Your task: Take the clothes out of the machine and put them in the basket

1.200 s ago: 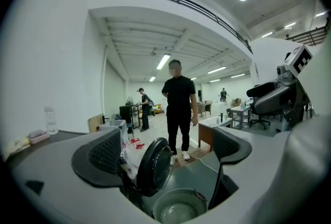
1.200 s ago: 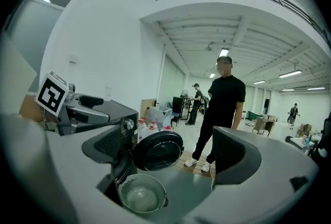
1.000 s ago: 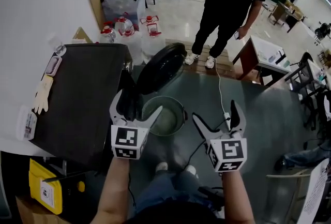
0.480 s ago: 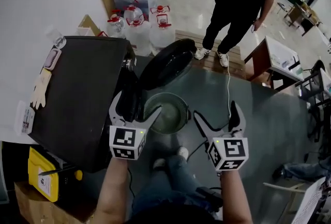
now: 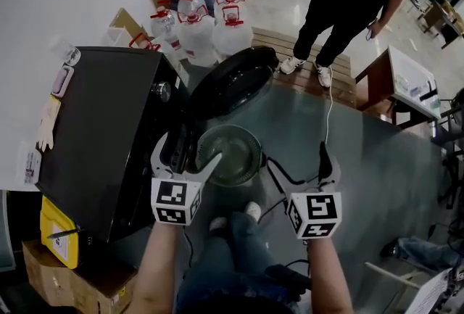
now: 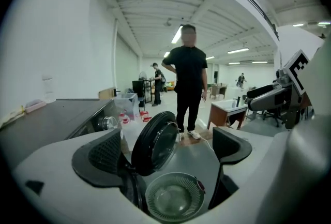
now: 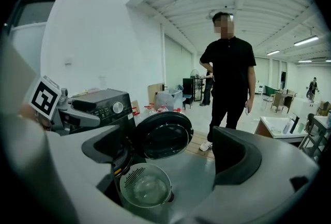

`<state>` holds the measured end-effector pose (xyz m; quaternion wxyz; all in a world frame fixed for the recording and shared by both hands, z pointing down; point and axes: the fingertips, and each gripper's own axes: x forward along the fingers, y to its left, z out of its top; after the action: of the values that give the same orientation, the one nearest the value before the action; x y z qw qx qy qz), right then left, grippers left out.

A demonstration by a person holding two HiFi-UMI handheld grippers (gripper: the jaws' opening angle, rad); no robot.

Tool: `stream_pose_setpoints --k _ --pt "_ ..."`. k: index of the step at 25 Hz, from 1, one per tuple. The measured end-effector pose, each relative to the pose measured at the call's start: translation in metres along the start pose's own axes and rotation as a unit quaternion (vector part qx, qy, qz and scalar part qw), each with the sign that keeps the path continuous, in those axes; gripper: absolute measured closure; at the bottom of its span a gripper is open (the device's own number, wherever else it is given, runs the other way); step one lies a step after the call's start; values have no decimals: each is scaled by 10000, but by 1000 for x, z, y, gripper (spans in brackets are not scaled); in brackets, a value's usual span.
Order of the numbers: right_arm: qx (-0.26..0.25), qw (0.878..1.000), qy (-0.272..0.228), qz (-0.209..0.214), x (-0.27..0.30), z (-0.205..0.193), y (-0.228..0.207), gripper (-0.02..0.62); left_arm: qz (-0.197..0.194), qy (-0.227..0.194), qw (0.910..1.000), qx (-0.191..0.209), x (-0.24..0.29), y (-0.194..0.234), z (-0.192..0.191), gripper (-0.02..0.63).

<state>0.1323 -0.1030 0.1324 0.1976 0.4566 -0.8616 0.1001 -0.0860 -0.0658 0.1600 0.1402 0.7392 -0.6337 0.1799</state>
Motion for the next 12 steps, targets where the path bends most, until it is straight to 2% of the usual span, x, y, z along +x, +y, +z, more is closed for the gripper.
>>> stream_pose_setpoints --k 5,12 --pt "-69 9991 297 305 18 -26 -16 45 68 367 9993 -6 23 -13 -19 71" --pt "-84 9964 579 616 52 -68 -15 46 56 694 9975 -133 52 -19 -59 71"
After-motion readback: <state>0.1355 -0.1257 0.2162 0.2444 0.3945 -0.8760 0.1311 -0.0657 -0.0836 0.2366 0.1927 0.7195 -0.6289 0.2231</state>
